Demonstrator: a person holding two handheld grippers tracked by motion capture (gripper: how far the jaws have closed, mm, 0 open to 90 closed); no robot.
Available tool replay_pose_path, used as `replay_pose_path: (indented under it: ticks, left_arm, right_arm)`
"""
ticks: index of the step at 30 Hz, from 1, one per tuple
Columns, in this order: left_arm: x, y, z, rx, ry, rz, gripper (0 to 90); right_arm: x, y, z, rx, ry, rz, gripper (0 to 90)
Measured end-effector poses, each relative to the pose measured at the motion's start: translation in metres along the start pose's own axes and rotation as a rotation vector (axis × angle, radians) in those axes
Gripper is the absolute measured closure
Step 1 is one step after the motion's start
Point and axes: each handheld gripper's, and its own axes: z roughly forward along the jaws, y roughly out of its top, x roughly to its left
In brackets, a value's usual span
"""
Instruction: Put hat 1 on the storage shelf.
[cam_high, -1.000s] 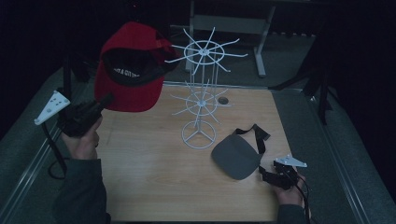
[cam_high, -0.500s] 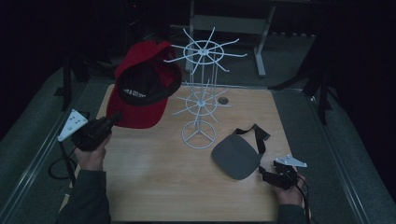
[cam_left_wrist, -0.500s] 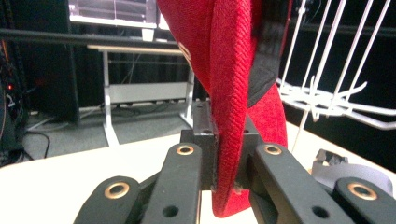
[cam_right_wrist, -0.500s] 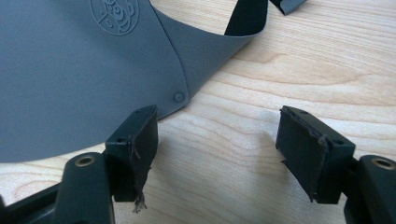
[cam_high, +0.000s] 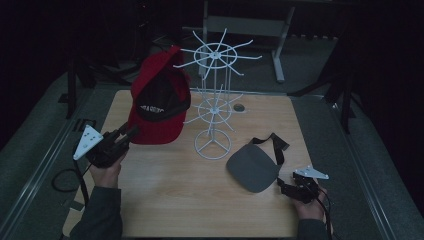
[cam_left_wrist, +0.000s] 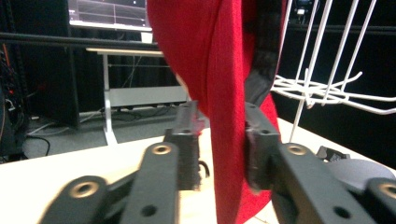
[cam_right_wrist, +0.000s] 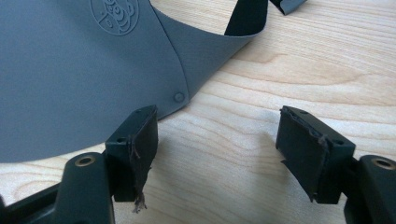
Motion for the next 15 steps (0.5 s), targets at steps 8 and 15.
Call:
replay_pose_path:
  ticks: [8,15]
  left_arm:
    - [-0.003,0.005,-0.004,-0.020,0.005,-0.001,49.0]
    - [0.003,-0.006,-0.006,0.027,0.031,-0.015,46.3]
  right_arm:
    - [0.000,0.000,0.000,0.000,0.000,0.000,29.5]
    - [0.000,0.000,0.000,-0.001,0.000,-0.001,29.5]
